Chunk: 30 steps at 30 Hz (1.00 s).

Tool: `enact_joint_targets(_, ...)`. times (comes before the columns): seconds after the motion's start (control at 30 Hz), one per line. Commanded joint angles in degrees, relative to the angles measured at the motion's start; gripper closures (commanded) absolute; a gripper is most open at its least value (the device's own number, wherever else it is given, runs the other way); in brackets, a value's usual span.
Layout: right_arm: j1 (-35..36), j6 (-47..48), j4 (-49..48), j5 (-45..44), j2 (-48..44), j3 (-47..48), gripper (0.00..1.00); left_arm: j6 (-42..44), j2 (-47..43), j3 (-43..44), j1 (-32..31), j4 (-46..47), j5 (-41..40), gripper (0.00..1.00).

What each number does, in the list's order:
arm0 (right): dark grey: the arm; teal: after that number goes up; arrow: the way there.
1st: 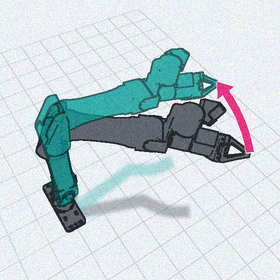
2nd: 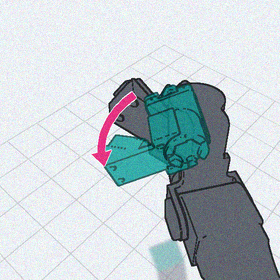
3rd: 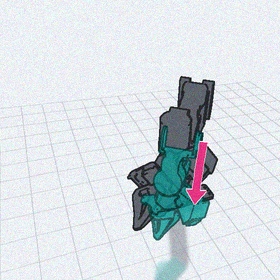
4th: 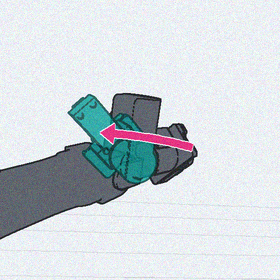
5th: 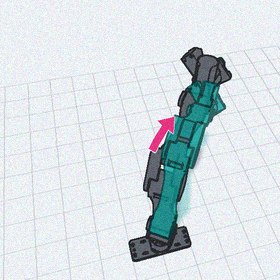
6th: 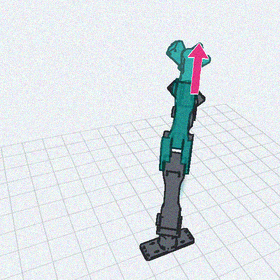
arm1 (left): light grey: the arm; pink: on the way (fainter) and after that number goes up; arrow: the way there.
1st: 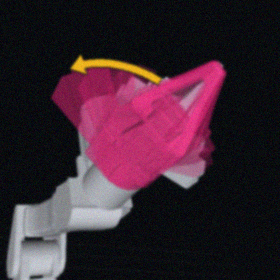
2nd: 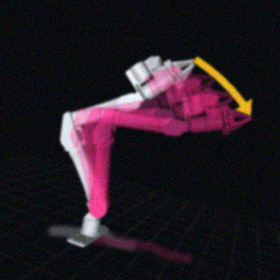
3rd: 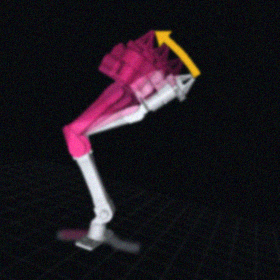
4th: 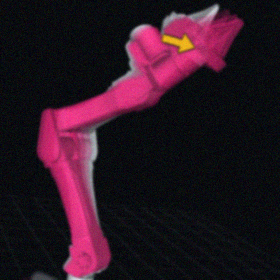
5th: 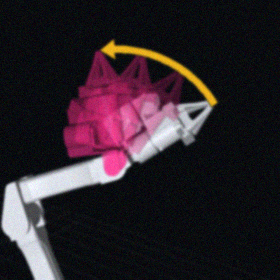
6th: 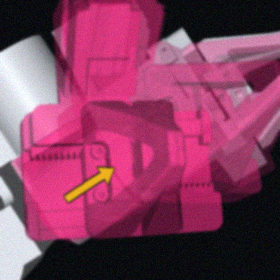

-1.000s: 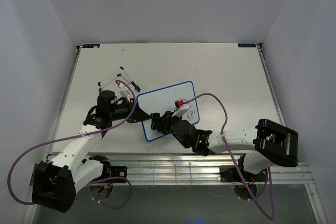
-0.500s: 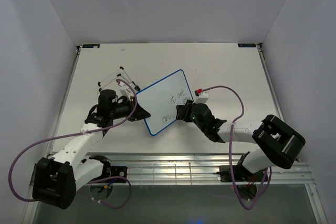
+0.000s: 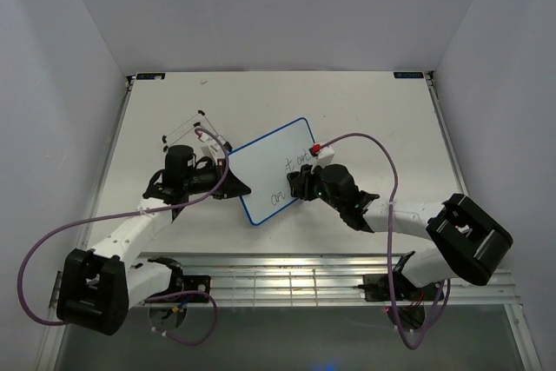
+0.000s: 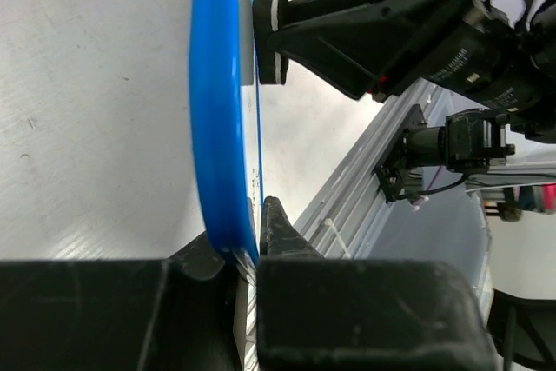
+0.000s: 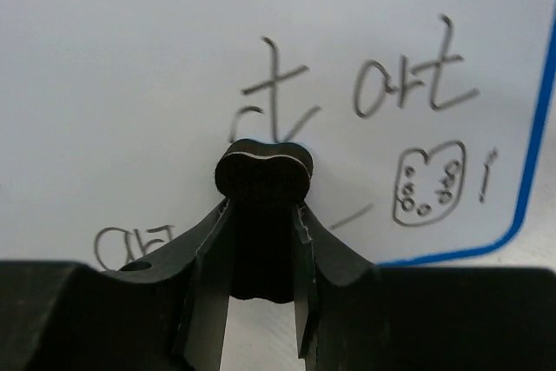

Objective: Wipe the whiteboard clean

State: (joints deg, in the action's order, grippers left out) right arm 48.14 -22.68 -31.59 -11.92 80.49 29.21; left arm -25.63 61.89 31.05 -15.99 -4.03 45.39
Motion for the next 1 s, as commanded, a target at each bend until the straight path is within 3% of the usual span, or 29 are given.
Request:
enact_joint_targets(0.0,2.48,6.59,-7.95,11.3,-0.6,4.53,0.92,-0.92,3.67,3.13,-1.59,-0.27,16.47,1.0)
enact_joint_targets(0.23,-1.72,9.84,-7.69,17.18,3.09,6.56,0.92,-1.79,8.6,5.95,-1.41,-4.04,14.13,1.0)
enact_joint_targets(0.53,-17.19,10.36,-6.81,28.87,5.99,5.41,0.92,-0.57,13.78,7.19,-0.71,-6.69,15.61,1.0)
enact_joint_targets(0.97,-31.17,15.12,4.34,25.54,12.32,12.98,0.92,1.02,15.1,7.62,-0.71,-7.74,14.38,1.0)
